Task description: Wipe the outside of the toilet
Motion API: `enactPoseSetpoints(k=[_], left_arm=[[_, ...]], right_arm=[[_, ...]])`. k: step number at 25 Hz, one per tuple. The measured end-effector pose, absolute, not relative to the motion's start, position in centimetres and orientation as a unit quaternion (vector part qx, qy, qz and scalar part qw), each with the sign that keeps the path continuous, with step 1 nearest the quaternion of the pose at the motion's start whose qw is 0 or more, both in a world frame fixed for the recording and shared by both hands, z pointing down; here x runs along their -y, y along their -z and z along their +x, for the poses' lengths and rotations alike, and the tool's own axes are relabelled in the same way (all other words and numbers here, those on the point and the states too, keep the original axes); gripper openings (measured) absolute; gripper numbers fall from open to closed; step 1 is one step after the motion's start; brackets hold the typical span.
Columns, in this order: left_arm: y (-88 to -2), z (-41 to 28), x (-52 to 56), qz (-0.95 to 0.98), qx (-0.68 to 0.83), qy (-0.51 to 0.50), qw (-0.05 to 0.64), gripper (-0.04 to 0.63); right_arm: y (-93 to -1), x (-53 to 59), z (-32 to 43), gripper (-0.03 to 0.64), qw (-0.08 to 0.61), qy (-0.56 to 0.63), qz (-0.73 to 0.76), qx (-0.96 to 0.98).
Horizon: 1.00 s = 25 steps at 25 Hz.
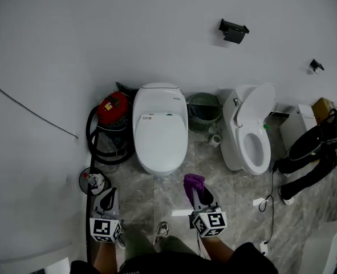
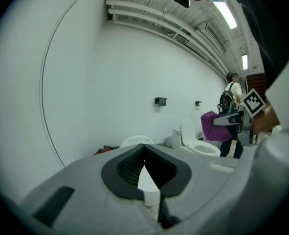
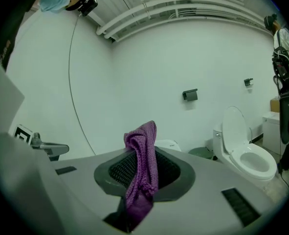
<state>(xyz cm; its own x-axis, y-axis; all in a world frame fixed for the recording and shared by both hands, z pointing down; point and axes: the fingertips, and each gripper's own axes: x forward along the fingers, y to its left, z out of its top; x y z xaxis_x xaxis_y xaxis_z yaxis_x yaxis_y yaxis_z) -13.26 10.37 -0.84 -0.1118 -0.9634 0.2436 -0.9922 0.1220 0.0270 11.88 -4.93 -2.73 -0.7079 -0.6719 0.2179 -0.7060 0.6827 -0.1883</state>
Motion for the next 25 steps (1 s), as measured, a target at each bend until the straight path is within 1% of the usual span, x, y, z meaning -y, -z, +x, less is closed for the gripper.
enactPoseSetpoints(k=[4, 9, 14, 25], left_arm=[[5.2, -12.4, -8.5, 0.671, 0.735, -0.062, 0.081, 0.002], [9.9, -11.7, -6.1, 0.67, 0.735, -0.054, 0.086, 0.002], [12.0, -10.0, -8.0, 0.696, 0.715, -0.045, 0.053, 0.002], [16.6, -6.7, -6.3, 0.722, 0.69, -0.038, 0.024, 0.002]], right_arm=[[5.7, 5.3, 10.4, 0.081, 0.053, -0.12, 0.349, 0.928], [9.8, 7.1, 8.7, 0.081, 0.043, -0.115, 0.312, 0.942], [11.2, 3.8, 7.9, 0.081, 0.036, -0.088, 0.276, 0.957], [14.1, 3.0, 9.0, 0.081, 0.025, -0.074, 0.264, 0.961]])
